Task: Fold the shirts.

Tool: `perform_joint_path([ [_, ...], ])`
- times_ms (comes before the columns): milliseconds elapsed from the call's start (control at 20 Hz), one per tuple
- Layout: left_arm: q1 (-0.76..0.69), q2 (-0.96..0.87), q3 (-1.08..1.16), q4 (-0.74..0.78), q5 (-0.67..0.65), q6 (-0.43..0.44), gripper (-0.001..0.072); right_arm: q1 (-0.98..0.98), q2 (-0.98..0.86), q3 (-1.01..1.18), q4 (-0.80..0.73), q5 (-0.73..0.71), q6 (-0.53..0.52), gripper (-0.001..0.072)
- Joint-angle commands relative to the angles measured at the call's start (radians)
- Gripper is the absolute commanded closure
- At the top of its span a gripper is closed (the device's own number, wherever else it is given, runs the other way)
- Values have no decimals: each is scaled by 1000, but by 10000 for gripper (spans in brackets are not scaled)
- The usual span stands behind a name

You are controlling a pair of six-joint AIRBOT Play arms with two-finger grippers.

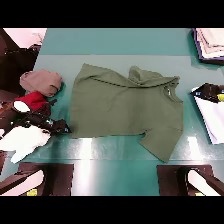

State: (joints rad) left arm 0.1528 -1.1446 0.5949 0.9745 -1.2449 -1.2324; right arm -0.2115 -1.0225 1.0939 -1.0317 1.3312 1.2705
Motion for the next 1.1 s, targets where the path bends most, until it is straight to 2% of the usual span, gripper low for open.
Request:
perform_joint_path([
  [0,0,6,-47,-95,28,52,345,5,3,8,19,5,0,279],
  [150,-6,0,-81,-109,64,51,346,5,3,8,19,5,0,279],
  [300,-77,0,-102,-122,116,48,349,5,3,8,19,4,0,279],
  [400,-97,1,-84,-126,144,17,676,-1,3,8,14,16,0,279],
  [650,-95,35,60,-116,80,9,682,-142,3,-147,-51,97,-15,279],
  [750,-95,46,111,-116,63,10,682,-203,-12,-265,-116,71,-15,278],
  [850,-95,46,140,-117,59,10,682,-240,-59,-362,-112,61,-18,278],
  [1050,-95,46,142,-116,58,10,682,-209,-146,-459,-111,-31,-46,279],
])
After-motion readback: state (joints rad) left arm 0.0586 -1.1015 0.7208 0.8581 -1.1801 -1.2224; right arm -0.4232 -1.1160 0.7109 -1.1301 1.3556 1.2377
